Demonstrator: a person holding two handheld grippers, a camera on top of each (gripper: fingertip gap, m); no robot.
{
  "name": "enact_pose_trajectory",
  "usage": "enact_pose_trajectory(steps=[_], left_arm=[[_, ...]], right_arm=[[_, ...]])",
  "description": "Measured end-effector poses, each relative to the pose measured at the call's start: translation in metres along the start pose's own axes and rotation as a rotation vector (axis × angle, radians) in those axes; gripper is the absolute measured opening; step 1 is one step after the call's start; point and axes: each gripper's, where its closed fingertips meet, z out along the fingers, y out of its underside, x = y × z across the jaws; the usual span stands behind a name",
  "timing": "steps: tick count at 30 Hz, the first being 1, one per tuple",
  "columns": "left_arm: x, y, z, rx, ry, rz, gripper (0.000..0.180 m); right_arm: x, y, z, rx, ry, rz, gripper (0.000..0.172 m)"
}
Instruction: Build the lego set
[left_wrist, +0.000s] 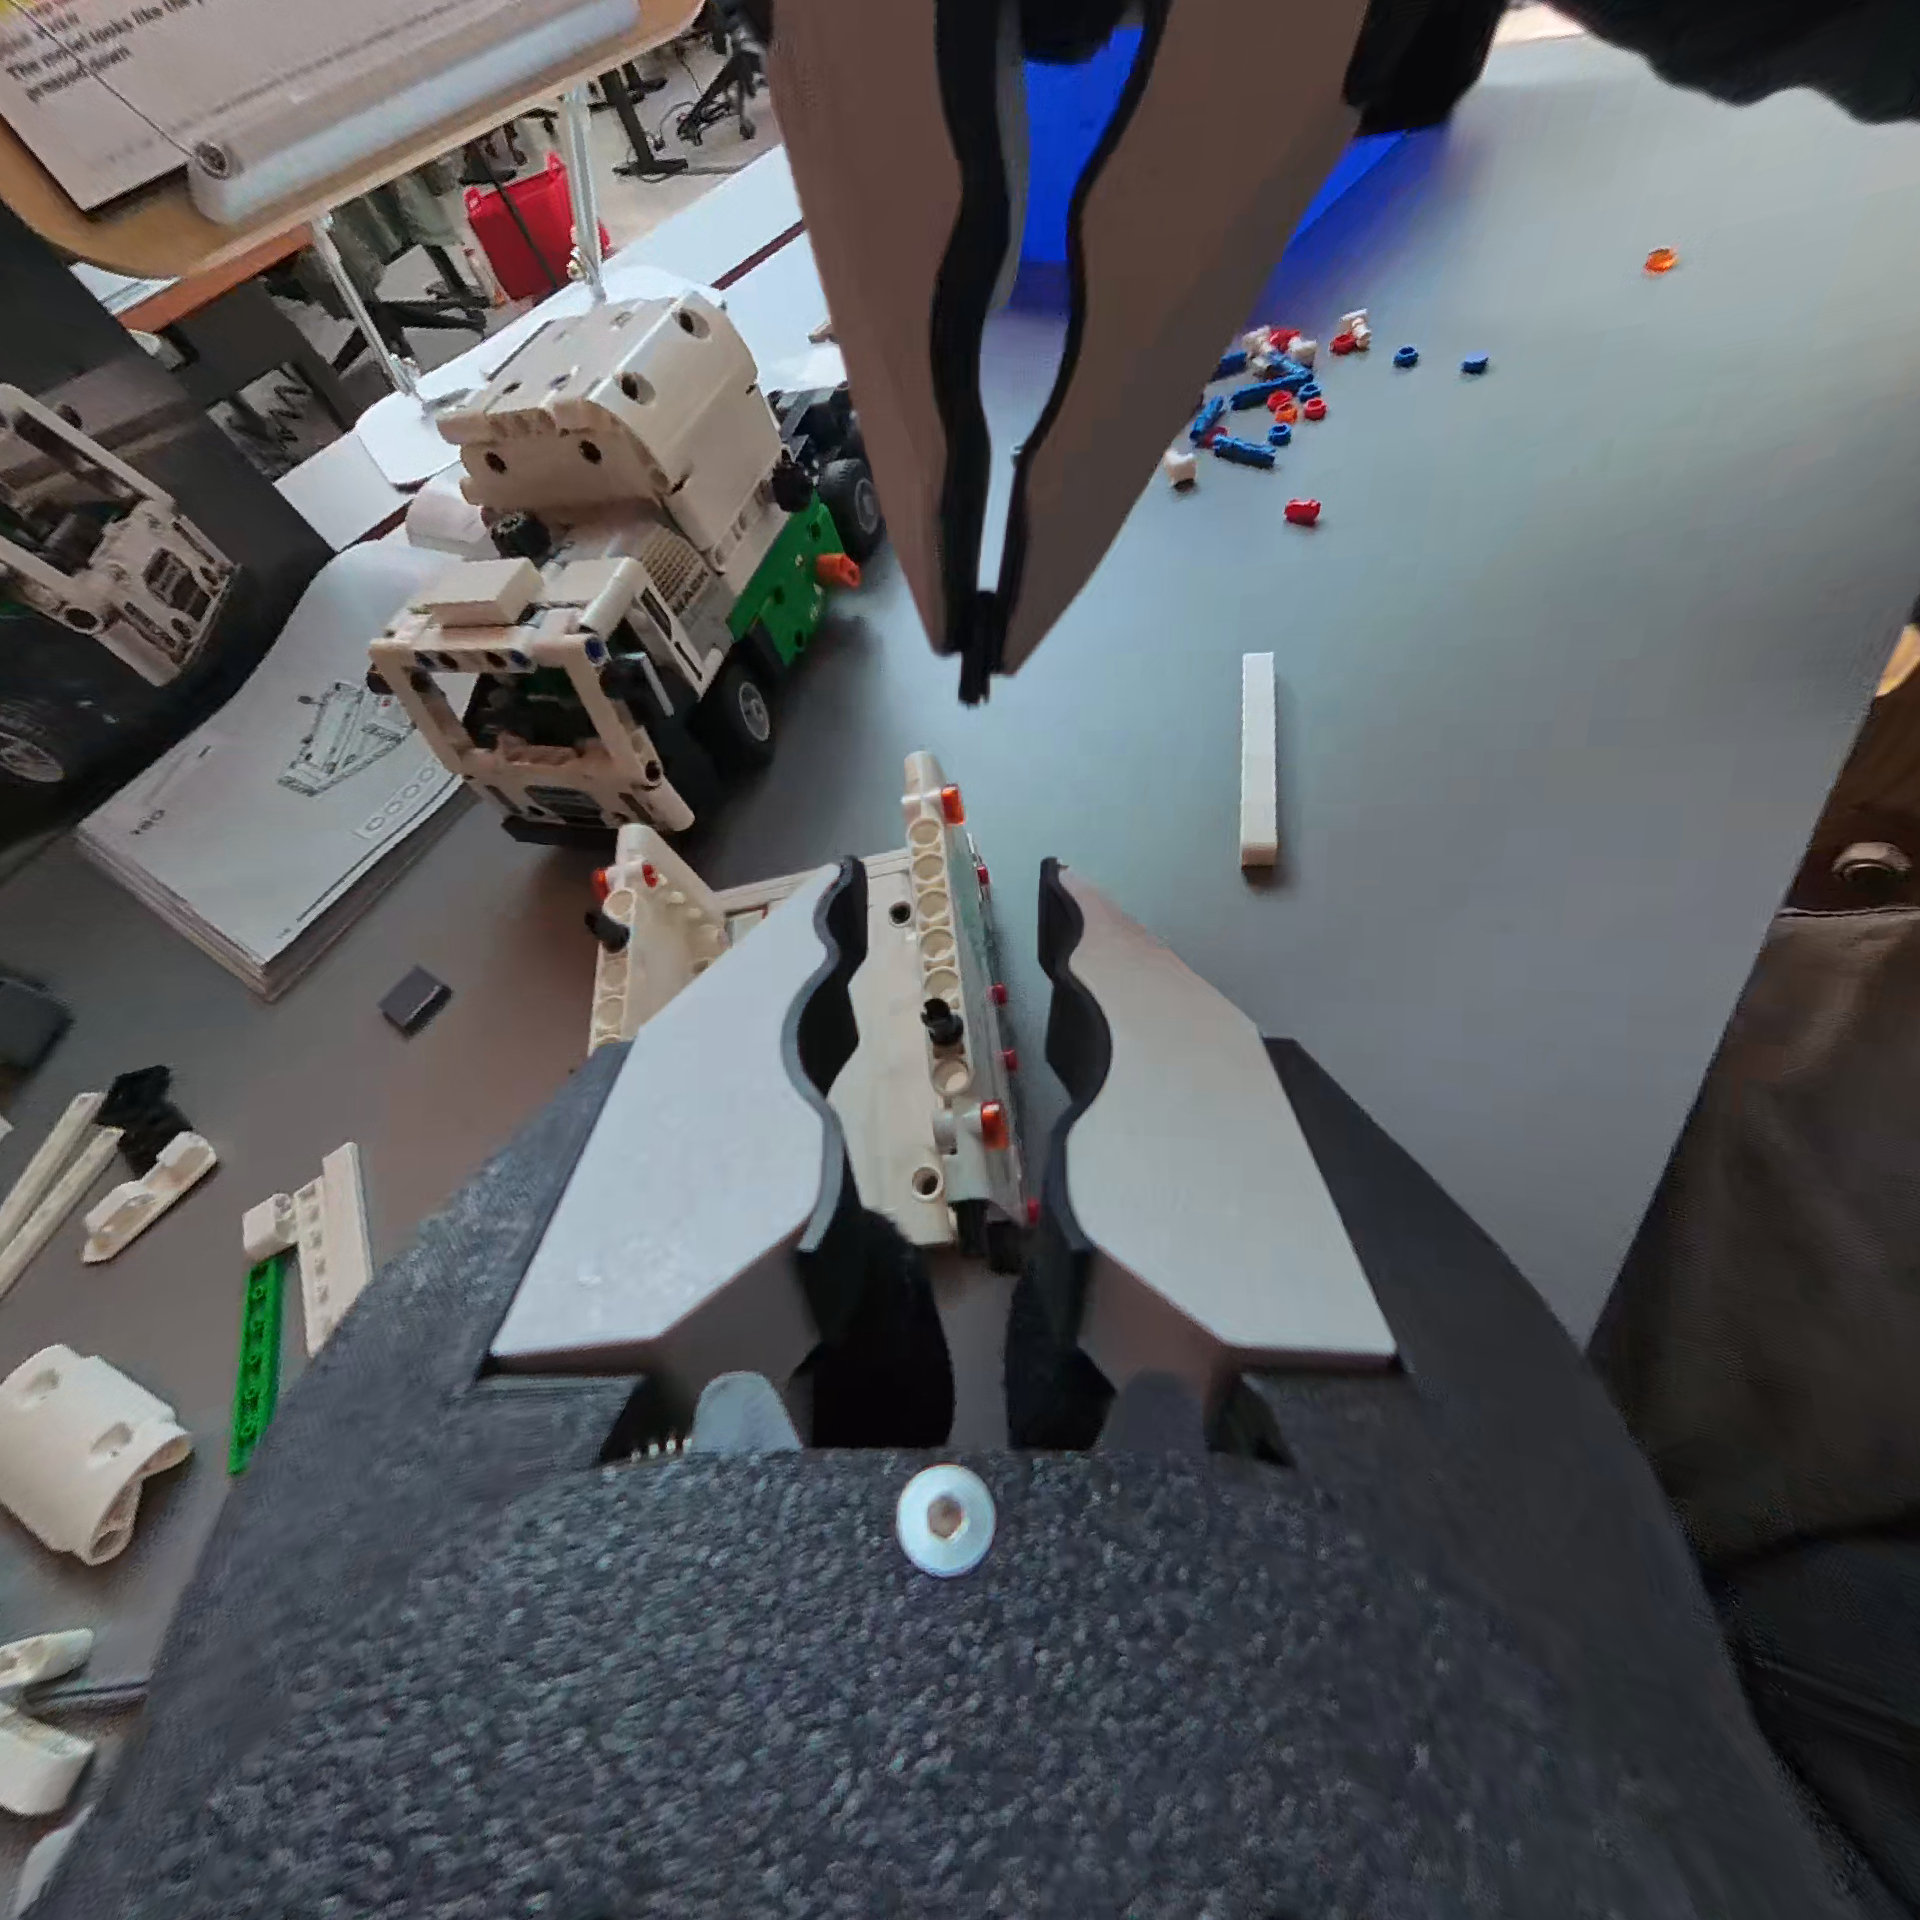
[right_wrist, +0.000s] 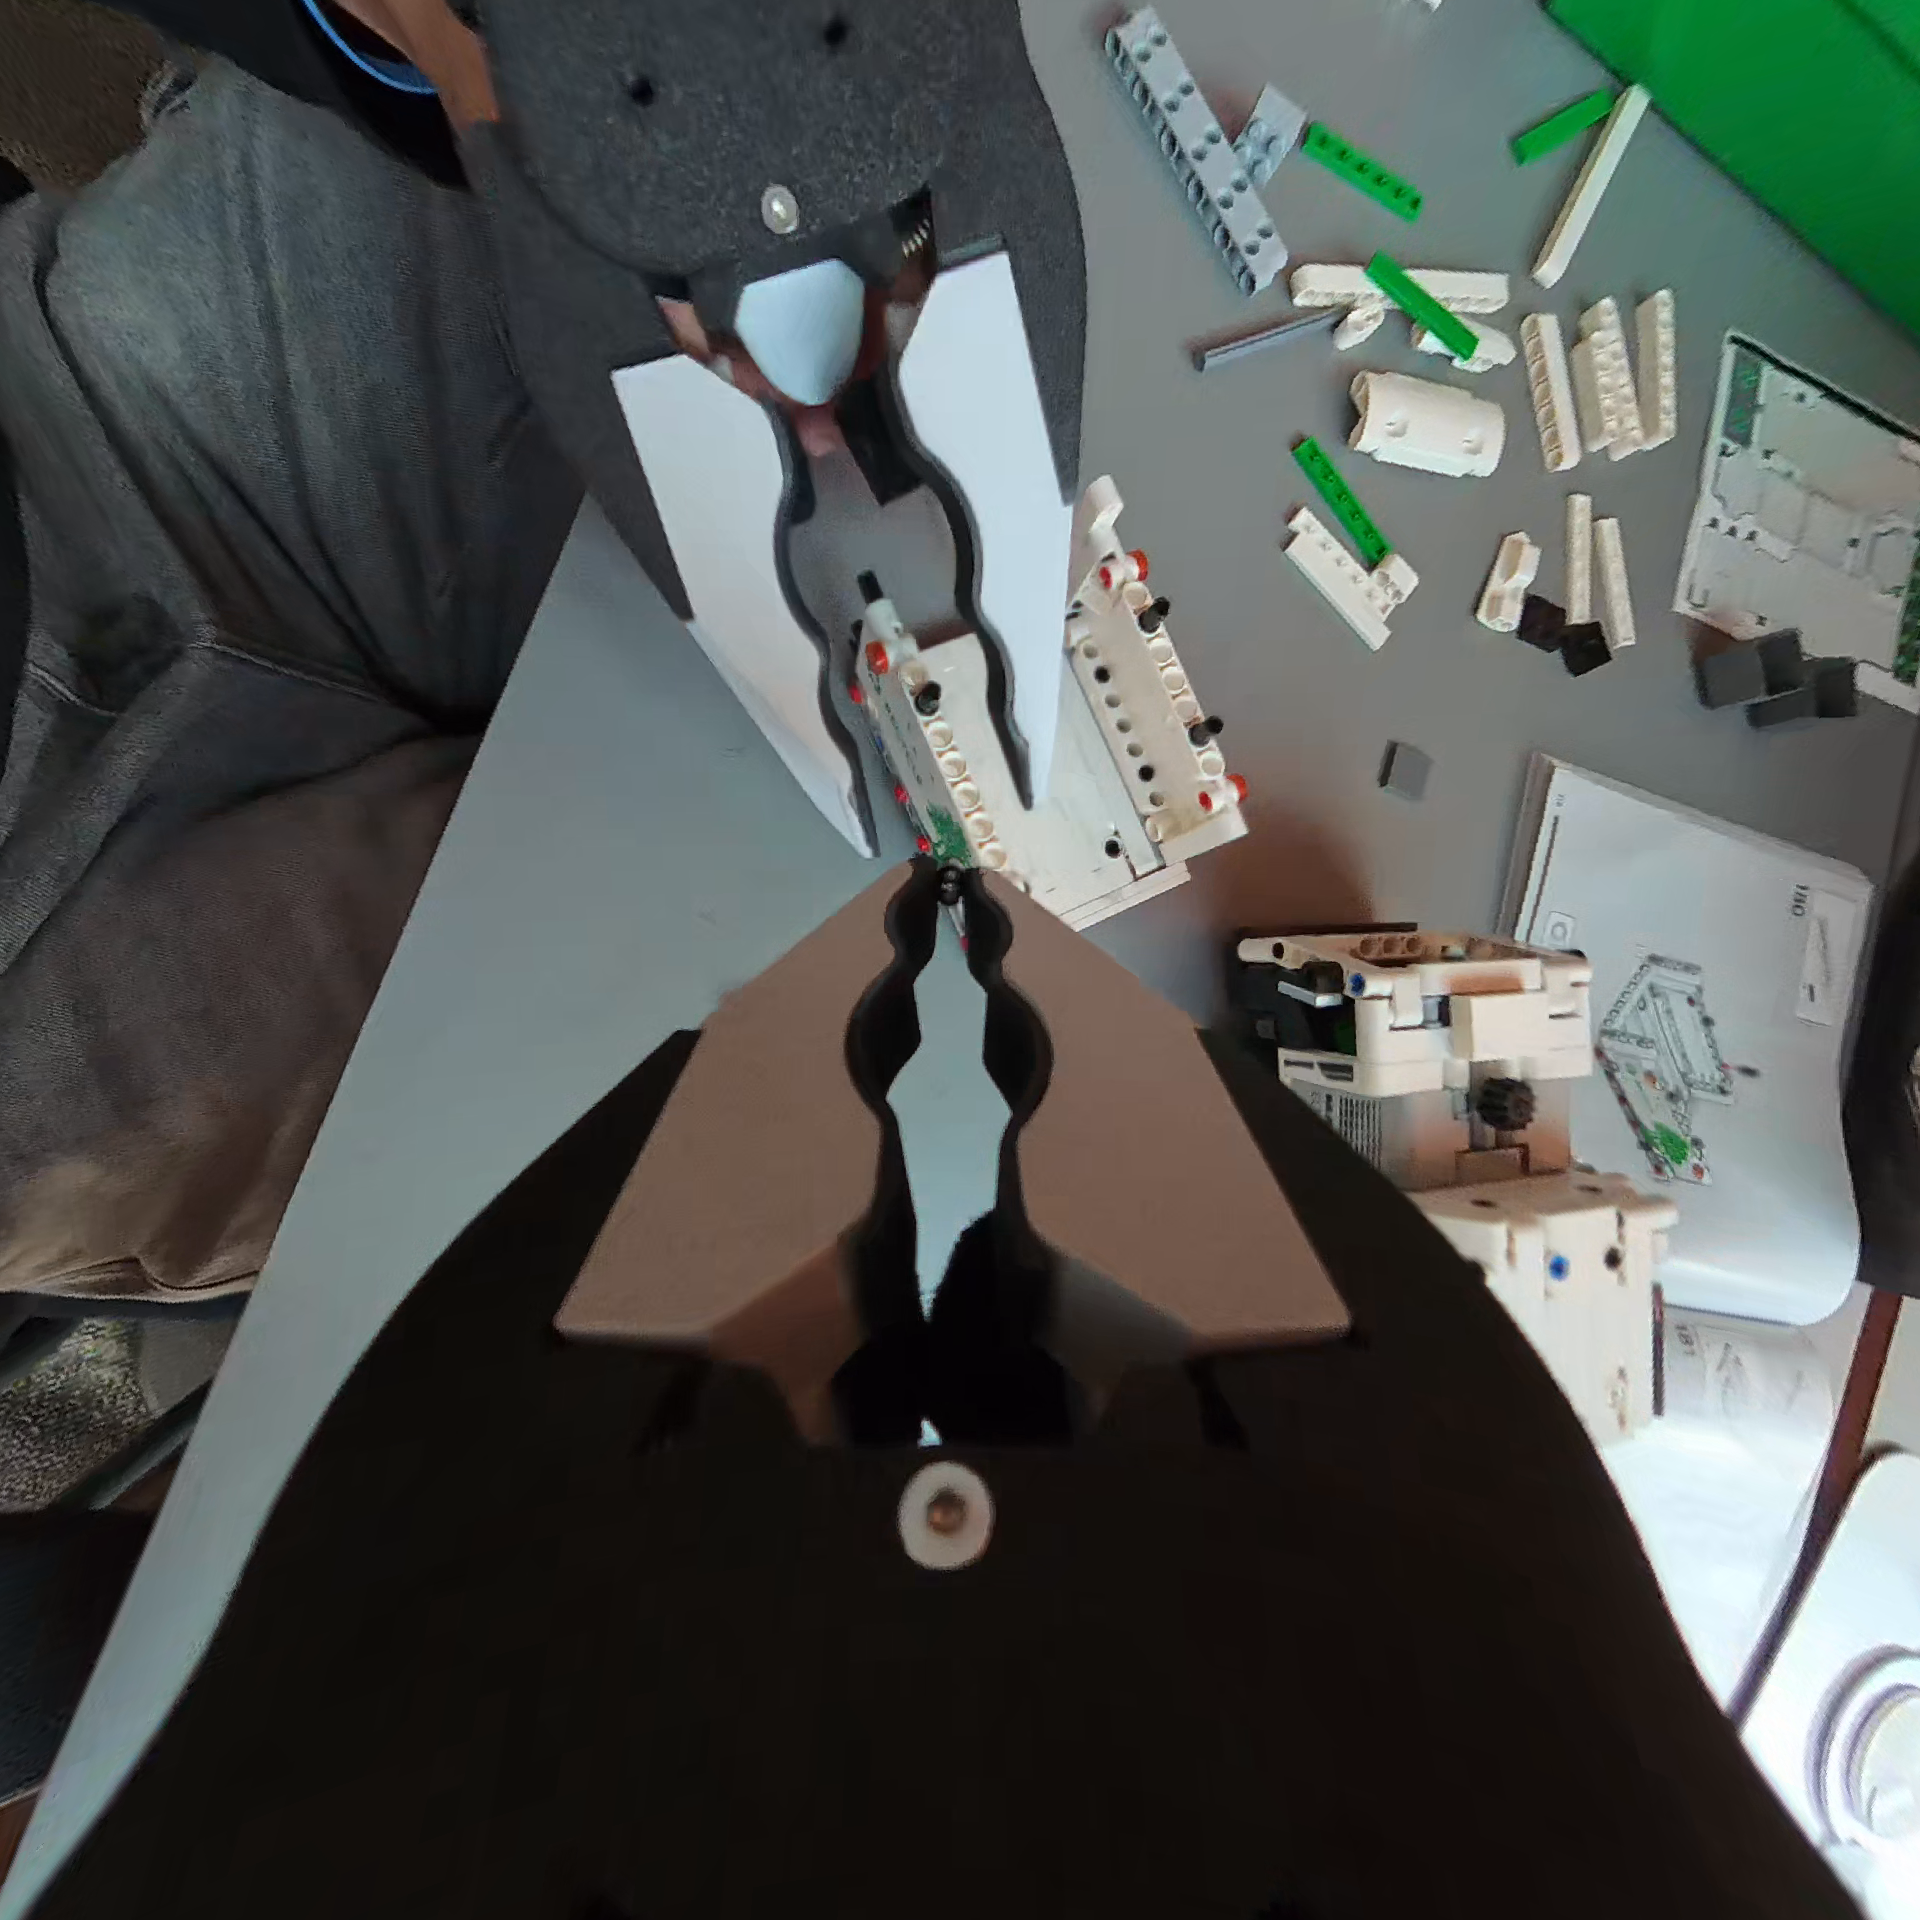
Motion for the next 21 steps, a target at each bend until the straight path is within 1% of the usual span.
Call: enact_pose_trajectory(steps=[3, 7, 8, 10, 13, 18, 21], left_arm=[[-0.002, 0.005, 0.007, -0.046, -0.02, 0.002, 0.026], [-0.008, 0.003, 0.005, -0.024, -0.059, -0.006, 0.016], [-0.008, 0.004, 0.006, -0.033, -0.048, -0.014, 0.012], [-0.006, 0.007, 0.009, -0.057, -0.019, -0.019, 0.011], [-0.002, 0.01, 0.011, -0.078, -0.006, 0.012, 0.009], [0.001, 0.012, 0.012, -0.097, -0.026, 0.065, 0.007], [-0.003, 0.016, 0.012, -0.12, -0.095, 0.147, 0.006]], right_arm=[[0.002, 0.002, 0.021, -0.029, -0.045, -0.012, 0.003], [0.004, 0.009, 0.036, -0.087, -0.038, -0.046, 0.003], [0.005, 0.01, 0.037, -0.093, -0.032, -0.057, 0.003], [0.009, 0.009, 0.036, -0.096, -0.017, -0.059, 0.003], [0.011, 0.007, 0.034, -0.096, -0.033, -0.059, 0.003], [0.005, 0.008, 0.037, -0.159, -0.096, -0.08, 0.003], [0.002, 0.013, 0.038, -0.219, -0.097, -0.101, 0.004]])
